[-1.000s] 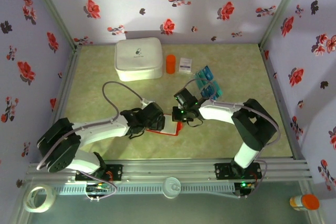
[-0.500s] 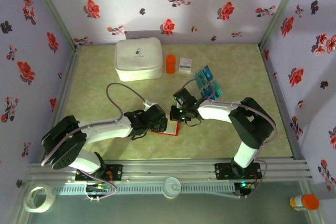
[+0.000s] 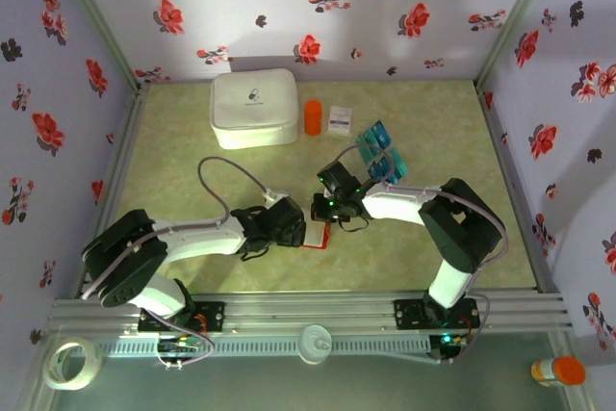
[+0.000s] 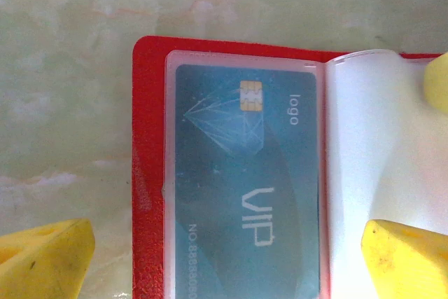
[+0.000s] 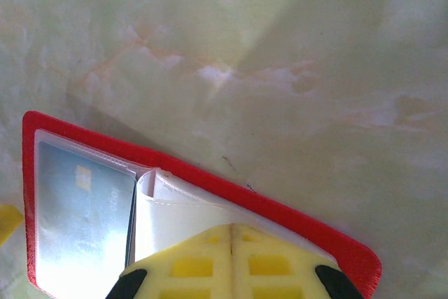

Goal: Put the credit cards into the card holder

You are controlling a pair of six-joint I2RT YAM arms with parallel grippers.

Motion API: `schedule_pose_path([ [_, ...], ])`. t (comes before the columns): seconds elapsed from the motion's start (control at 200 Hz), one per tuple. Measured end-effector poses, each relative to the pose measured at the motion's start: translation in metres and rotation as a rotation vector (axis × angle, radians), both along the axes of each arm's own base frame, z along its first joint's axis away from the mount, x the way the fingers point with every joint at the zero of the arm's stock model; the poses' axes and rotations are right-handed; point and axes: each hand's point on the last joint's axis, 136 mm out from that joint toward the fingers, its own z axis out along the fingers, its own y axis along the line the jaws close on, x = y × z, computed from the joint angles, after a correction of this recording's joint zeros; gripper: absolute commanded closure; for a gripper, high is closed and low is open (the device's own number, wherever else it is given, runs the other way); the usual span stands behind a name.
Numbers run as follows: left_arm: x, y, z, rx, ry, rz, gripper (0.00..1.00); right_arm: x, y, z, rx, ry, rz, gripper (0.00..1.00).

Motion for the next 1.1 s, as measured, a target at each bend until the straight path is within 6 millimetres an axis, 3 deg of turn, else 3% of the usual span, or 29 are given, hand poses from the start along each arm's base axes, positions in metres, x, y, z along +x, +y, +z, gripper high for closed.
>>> schedule_pose_path([
  [0.165, -0.002, 0.002, 0.011, -0.047, -0.028, -0.001, 0.01, 0.0, 0.0, 0.0, 0.0, 0.0, 0.0, 0.94],
  [0.36, 0.001, -0.009, 0.016, -0.096, -0.043, -0.011, 0.01, 0.0, 0.001, -0.001, 0.002, 0.002, -0.003, 0.94],
  [0.765, 0.001, -0.016, -0.003, -0.077, -0.021, -0.023, 0.0, 0.001, 0.004, -0.001, 0.013, -0.003, 0.0, 0.95],
  [0.875, -0.001, -0.013, -0.009, -0.064, -0.014, -0.022, 0.05, 0.001, 0.004, -0.001, 0.013, -0.003, 0.001, 0.94],
  [1.0, 0.0, -0.01, -0.011, -0.061, -0.023, -0.017, 0.13, 0.001, 0.004, 0.0, 0.014, -0.002, 0.0, 0.88],
  [1.1, 0.0, -0.008, -0.013, -0.059, -0.033, -0.012, 0.14, 0.0, 0.005, 0.001, 0.015, -0.001, 0.003, 0.77],
])
